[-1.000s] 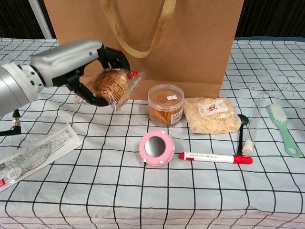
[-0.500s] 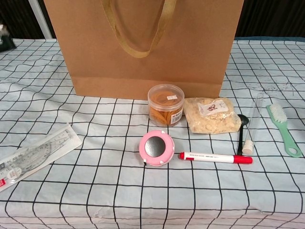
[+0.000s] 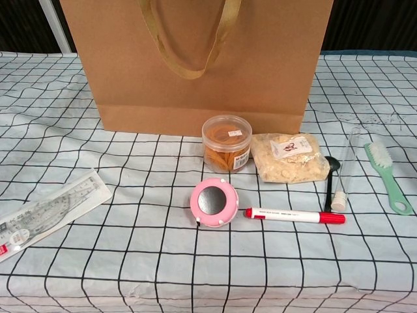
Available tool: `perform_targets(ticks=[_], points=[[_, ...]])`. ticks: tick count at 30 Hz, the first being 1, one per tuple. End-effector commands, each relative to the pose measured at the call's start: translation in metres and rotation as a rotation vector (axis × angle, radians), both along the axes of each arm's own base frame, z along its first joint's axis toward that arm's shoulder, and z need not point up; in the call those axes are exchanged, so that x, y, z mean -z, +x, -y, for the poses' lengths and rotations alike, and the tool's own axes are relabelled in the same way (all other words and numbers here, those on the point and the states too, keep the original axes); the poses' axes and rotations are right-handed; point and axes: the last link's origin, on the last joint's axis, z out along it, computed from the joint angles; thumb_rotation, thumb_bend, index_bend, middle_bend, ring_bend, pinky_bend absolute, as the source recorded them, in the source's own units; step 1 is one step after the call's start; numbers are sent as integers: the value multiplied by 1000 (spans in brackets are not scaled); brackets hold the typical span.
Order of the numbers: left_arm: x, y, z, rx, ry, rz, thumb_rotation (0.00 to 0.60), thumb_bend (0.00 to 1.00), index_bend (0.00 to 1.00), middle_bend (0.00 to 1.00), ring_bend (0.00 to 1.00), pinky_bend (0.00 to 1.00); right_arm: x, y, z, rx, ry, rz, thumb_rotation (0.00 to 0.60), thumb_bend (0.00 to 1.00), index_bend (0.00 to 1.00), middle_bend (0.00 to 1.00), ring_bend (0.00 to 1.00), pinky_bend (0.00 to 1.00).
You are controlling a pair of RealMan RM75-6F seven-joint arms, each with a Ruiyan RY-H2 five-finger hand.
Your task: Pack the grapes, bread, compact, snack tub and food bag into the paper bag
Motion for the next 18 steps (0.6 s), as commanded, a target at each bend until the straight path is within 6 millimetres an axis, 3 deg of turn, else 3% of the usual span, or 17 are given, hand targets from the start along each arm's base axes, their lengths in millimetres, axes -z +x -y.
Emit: perform_targets(ticks=[1,5,7,11,18], points=[[12,-5,-13,-69,-20,-25,600,291,353,432,252,316,-1,-1,0,1,-2,1,600,256,132,130,241,277],[24,-20,-23,-143,-35,-108,600,173,261,331,149,258,-2,-1,0,0,-1,6,600,255,132,130,241,277],[26,-24,-26,-175,-44,-155,600,59,167,214,39,180,-3,-1,0,-3,1,10,600,255,132,130,241,277],[22,-20,-26,-206,-43,-199,600,0,110,96,0,122,-5,-1,0,-4,-9,11,600,256,132,130,241,277],[0,-13,-9,-167,4,-162,600,0,128,125,0,105,-5,1,-1,-13,-10,12,600,255,133,130,241,277]])
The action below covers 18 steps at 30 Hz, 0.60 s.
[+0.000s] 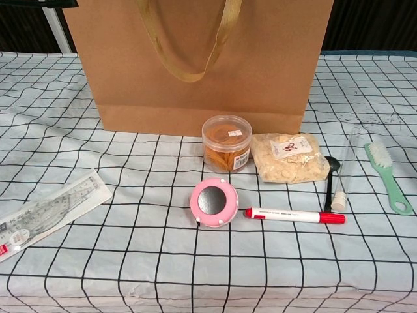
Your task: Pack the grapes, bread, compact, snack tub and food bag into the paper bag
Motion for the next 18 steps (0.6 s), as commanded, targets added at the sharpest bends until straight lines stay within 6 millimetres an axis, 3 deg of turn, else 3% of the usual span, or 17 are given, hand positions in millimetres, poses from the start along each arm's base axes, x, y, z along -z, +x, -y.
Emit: perform_targets(ticks=[1,4,7,10,14,18], points=[[-20,0,12,34,43,50,600,0,131,132,0,105,0,1,0,-4,-1,0,600,255,132,130,242,277],[-42,-13,33,70,81,134,600,0,131,154,0,119,-1,1,-1,-5,-6,1,600,256,132,130,242,277],[-55,-40,57,95,83,159,600,0,128,157,3,130,-2,2,-1,-3,-10,0,600,255,133,130,242,277],[-63,-95,93,91,86,110,600,0,128,157,6,131,-3,2,-2,-2,-14,-3,600,255,133,130,241,277],[-50,-166,137,38,-23,43,600,0,131,154,0,130,-3,3,-1,1,-14,-9,600,255,133,130,241,277],[-28,-207,167,8,-208,27,600,0,148,156,0,122,-2,6,-1,-9,-21,-16,600,255,133,130,241,277]])
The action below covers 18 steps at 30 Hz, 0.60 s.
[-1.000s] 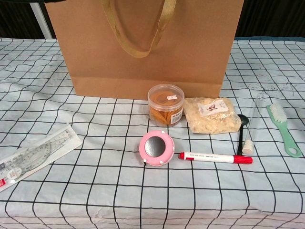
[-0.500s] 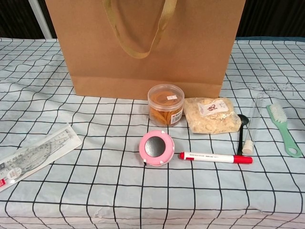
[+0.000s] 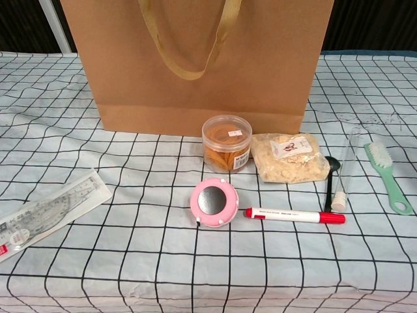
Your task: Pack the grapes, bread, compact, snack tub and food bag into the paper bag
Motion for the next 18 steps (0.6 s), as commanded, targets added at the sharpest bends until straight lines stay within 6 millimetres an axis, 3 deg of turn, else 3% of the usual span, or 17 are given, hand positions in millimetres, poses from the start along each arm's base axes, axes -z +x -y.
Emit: perform_targets(ticks=[1,4,8,18], points=[[17,-72,52,-61,-218,-16,600,0,150,156,0,121,1,2,0,-4,-3,-6,600,255,133,130,241,277],[39,-86,59,-39,-287,-47,600,0,151,157,0,111,2,2,0,-2,2,-10,600,256,132,130,241,277],[66,-90,53,-20,-299,-128,600,0,150,157,0,102,2,4,0,-6,0,-10,600,255,132,130,241,277],[132,-51,38,40,-392,-189,600,0,142,157,0,101,-4,-2,-1,7,-17,0,600,255,132,130,241,276]])
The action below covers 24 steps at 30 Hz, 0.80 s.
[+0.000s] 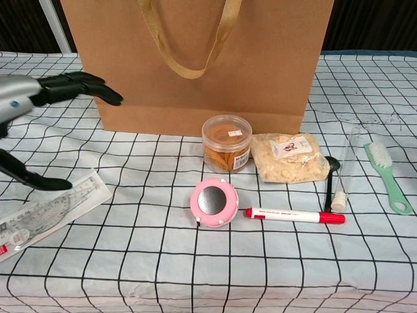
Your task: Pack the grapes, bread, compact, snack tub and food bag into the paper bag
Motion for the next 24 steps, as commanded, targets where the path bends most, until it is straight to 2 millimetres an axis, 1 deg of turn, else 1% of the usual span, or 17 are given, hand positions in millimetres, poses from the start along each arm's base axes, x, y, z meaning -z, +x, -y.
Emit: perform_targets(ticks=[1,5,10,14,24], points=[[27,22,-6,55,-13,-24,600,0,142,157,0,101,-1,-2,0,5,2,0,600,255,132,130,241,277],[48,39,-3,104,-24,-43,600,0,147,159,0,100,-4,-2,-1,1,-5,3,600,255,132,130,241,277],[64,57,-4,161,4,-70,600,21,154,173,0,98,-6,-2,-2,-3,-9,10,600,256,133,130,241,276],[78,70,-4,182,-10,-83,600,23,159,179,6,98,-5,-2,-2,-5,-5,12,600,256,132,130,241,277],[102,81,-6,196,-38,-137,600,30,163,181,6,98,-7,-3,-2,-4,-13,18,600,255,132,130,241,277]])
